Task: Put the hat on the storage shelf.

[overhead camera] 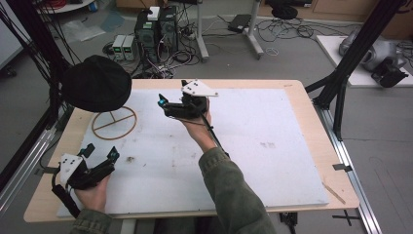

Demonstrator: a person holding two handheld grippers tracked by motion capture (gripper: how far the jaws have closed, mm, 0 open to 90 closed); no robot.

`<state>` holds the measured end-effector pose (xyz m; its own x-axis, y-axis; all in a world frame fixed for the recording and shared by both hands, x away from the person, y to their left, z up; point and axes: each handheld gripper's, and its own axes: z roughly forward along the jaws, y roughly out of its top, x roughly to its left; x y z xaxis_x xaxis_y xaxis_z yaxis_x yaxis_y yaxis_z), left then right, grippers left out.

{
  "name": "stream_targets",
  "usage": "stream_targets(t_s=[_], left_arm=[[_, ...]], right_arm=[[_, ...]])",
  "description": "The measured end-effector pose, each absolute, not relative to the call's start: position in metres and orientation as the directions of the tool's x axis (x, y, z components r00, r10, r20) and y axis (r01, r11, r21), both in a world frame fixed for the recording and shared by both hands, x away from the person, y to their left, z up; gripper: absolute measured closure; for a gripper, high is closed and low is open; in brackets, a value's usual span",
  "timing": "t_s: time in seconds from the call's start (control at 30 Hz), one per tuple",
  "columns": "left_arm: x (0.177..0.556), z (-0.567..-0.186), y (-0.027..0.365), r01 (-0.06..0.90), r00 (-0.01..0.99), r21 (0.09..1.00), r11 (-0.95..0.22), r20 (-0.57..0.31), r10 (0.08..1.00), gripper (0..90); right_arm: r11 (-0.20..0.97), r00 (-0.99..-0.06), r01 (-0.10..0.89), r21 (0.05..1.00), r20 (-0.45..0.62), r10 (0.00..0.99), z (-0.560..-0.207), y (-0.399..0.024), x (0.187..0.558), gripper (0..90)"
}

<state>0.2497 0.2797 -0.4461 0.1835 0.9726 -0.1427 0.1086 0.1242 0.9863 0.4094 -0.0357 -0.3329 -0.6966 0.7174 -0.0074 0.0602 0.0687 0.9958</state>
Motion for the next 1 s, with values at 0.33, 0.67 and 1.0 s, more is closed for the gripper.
stream_targets(t_s=[0.33,0.67,1.0], left_arm=[[0.25,-0.446,0.28,0.11,0.18,0.987,0.117,-0.136,0.974,17.3],[0.25,-0.446,0.279,0.112,0.175,0.988,0.108,-0.126,0.976,17.3],[0.249,-0.445,0.277,0.108,0.177,0.99,0.095,-0.113,0.978,17.4]], right_arm=[[0.046,-0.633,0.009,0.999,-0.03,0.774,-0.337,-0.092,0.388,10.9],[0.04,-0.565,0.048,0.998,-0.006,0.825,-0.36,-0.154,0.369,10.8],[0.025,-0.468,0.071,0.997,0.011,0.884,-0.383,-0.211,0.346,10.8]])
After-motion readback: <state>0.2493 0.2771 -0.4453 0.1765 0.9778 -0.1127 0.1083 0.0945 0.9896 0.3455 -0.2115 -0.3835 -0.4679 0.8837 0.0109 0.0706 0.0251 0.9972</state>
